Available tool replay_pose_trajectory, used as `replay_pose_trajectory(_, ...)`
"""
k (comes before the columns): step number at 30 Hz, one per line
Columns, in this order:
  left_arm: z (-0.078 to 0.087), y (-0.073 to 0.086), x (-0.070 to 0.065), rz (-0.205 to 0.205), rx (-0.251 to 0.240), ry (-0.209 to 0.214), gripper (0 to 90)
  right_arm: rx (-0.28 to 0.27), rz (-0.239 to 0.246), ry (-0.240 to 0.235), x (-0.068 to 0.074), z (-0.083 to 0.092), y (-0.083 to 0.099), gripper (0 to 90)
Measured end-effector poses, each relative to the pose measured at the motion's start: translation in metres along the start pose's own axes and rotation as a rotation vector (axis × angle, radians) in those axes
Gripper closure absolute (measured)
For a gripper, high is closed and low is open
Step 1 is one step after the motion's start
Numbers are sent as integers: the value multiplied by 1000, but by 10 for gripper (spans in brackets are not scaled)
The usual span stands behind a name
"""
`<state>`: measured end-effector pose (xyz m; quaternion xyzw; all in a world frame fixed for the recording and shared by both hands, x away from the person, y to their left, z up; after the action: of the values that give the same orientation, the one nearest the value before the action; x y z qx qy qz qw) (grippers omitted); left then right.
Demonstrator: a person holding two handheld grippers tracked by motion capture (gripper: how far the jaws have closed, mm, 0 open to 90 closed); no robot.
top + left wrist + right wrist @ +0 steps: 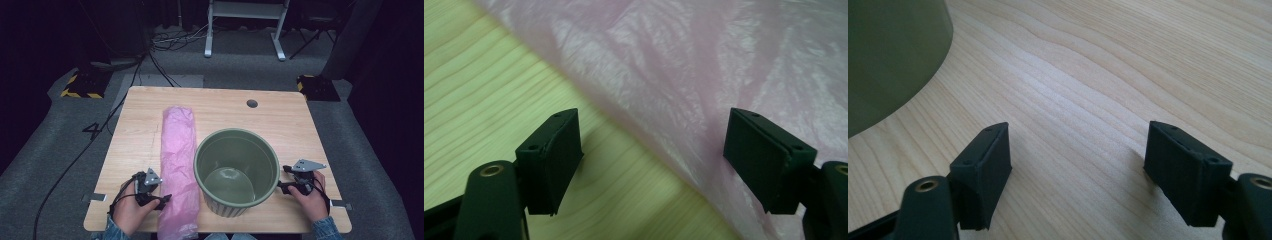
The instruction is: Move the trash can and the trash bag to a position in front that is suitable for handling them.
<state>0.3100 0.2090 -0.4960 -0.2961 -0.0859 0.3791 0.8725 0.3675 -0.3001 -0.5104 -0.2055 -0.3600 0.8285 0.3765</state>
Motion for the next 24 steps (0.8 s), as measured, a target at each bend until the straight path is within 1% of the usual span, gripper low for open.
replay_pose_trajectory(2, 6, 5, 10, 17, 13, -35, 224, 0, -1, 0, 0, 0, 0, 266)
replay_pose_trajectory(4, 11, 9, 22, 47, 20, -67, 221, 0, -1, 0, 0, 0, 0, 266)
replay_pose_trajectory(5, 13, 11, 27, 59, 23, -88, 220, 0, -1, 0, 0, 0, 0, 266)
replay_pose_trajectory(8, 20, 14, 44, 85, 45, -182, 219, 0, -1, 0, 0, 0, 0, 266)
replay_pose_trajectory(10, 22, 14, 53, 97, 48, -222, 223, 0, -1, 0, 0, 0, 0, 266)
replay_pose_trajectory(11, 22, 13, 55, 105, 43, -232, 224, 0, -1, 0, 0, 0, 0, 266)
replay_pose_trajectory(12, 22, 11, 57, 108, 27, -232, 224, 0, 0, 0, 0, 0, 0, 266)
replay_pose_trajectory(14, 21, 4, 57, 111, -17, -213, 224, 0, -1, 0, 0, 0, 0, 266)
replay_pose_trajectory(15, 19, -3, 54, 111, -53, -183, 224, 0, 0, 0, 0, 0, 0, 266)
replay_pose_trajectory(17, 16, -14, 48, 108, -87, -141, 222, 0, -1, 0, 0, 0, 0, 266)
replay_pose_trajectory(18, 14, -20, 45, 87, -92, -129, 216, 0, -3, 1, 0, 0, 0, 266)
replay_pose_trajectory(19, 11, -27, 42, 82, -99, -115, 209, 0, -3, 1, 0, 0, 0, 266)
replay_pose_trajectory(21, 4, -41, 38, 66, -107, -104, 196, 0, -3, 1, 0, 0, 0, 266)
replay_pose_trajectory(22, -1, -46, 38, 68, -111, -98, 196, 0, -3, 1, 0, 0, 0, 266)
replay_pose_trajectory(23, -7, -53, 40, 82, -115, -89, 197, 0, -3, 1, 0, 0, 0, 266)
replay_pose_trajectory(24, -12, -56, 43, 98, -125, -81, 197, 0, -3, 1, 0, 0, 0, 266)
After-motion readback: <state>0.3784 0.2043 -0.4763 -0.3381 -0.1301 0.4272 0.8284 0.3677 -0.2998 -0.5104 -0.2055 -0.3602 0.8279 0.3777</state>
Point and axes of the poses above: each handheld gripper's, and its own axes: z roughly backward along the jaws, y roughly out of its underside, x roughly to its left, the point moved 1 cm from there along -z, roughly forward along the jaws, and after that the axes turned 6 degrees about y, right-handed, at the moved point
